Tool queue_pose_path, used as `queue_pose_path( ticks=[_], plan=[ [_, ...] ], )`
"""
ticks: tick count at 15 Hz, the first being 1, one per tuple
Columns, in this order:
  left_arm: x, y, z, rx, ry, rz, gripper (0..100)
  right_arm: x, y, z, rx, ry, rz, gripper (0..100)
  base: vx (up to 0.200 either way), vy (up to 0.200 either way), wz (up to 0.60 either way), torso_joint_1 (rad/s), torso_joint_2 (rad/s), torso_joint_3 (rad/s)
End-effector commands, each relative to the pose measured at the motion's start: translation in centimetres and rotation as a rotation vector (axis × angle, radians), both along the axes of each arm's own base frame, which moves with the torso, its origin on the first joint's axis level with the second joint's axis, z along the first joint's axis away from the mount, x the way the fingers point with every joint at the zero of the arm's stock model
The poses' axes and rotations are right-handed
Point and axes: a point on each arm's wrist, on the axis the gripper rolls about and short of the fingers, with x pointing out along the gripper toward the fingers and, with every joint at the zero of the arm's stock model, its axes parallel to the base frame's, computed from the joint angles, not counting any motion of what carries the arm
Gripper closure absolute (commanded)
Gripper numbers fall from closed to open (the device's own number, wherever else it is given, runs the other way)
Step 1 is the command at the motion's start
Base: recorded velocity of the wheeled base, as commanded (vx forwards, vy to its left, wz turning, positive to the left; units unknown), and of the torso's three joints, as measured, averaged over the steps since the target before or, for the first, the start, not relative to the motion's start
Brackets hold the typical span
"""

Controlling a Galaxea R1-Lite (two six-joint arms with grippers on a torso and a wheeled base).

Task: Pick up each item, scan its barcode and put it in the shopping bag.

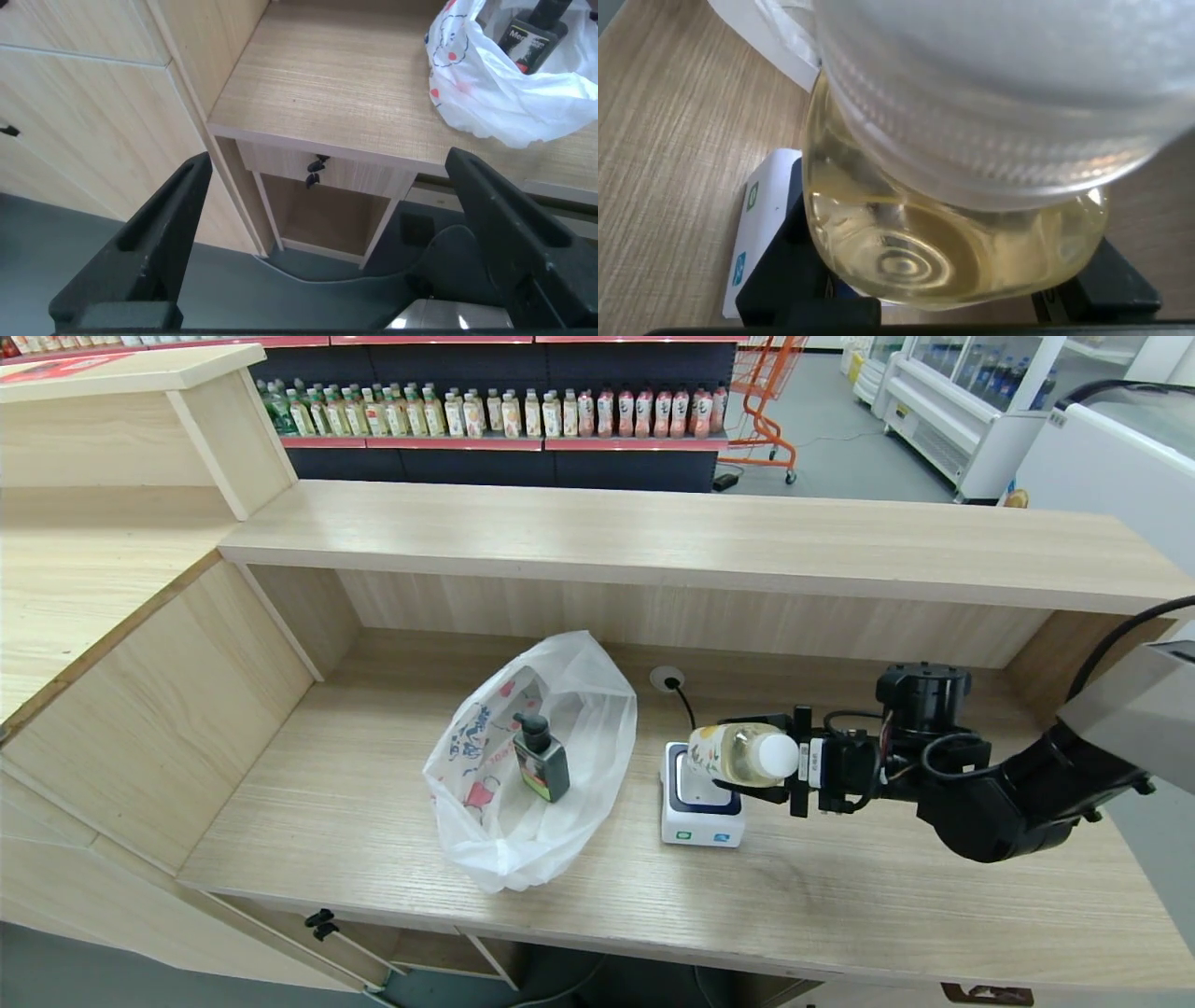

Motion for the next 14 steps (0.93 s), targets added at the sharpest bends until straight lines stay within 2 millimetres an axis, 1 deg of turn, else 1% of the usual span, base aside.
queue_pose_path(
  ticks=[1,4,5,8,9,10,11,12,13,14],
  plan=[
    [0.0,0.0,0.0,0.0,0.0,0.0,0,0.2,0.1,-0.9,-0.004,0.013,-0.001,100,0.0,0.0,0.0,0.0,0.0,0.0],
    [0.0,0.0,0.0,0.0,0.0,0.0,0,0.2,0.1,-0.7,0.002,0.012,-0.003,100,0.0,0.0,0.0,0.0,0.0,0.0],
    [0.0,0.0,0.0,0.0,0.0,0.0,0,0.2,0.0,-0.2,0.013,0.018,-0.007,100,0.0,0.0,0.0,0.0,0.0,0.0],
    [0.0,0.0,0.0,0.0,0.0,0.0,0,-0.7,-0.6,3.7,0.095,0.012,0.02,100,0.0,0.0,0.0,0.0,0.0,0.0],
    [0.0,0.0,0.0,0.0,0.0,0.002,0,-1.4,-1.2,5.9,0.144,0.025,0.015,100,0.0,0.0,0.0,0.0,0.0,0.0],
    [0.0,0.0,0.0,0.0,0.0,0.0,0,-2.1,-1.3,7.1,0.174,0.047,0.012,100,0.0,0.0,0.0,0.0,0.0,0.0],
    [0.0,0.0,0.0,0.0,0.0,0.002,0,-3.8,-1.7,8.6,0.232,0.136,-0.004,100,0.0,0.0,0.0,0.0,0.0,0.0],
    [0.0,0.0,0.0,0.0,0.0,0.0,0,-4.8,-2.0,9.1,0.26,0.186,-0.027,100,0.0,0.0,0.0,0.0,0.0,0.0],
    [0.0,0.0,0.0,0.0,0.0,0.0,0,-6.1,-2.3,9.2,0.282,0.24,-0.064,100,0.0,0.0,0.0,0.0,0.0,0.0],
    [0.0,0.0,0.0,0.0,0.0,0.0,0,-7.0,-2.5,9.2,0.3,0.285,-0.089,100,0.0,0.0,0.0,0.0,0.0,0.0]
  ],
)
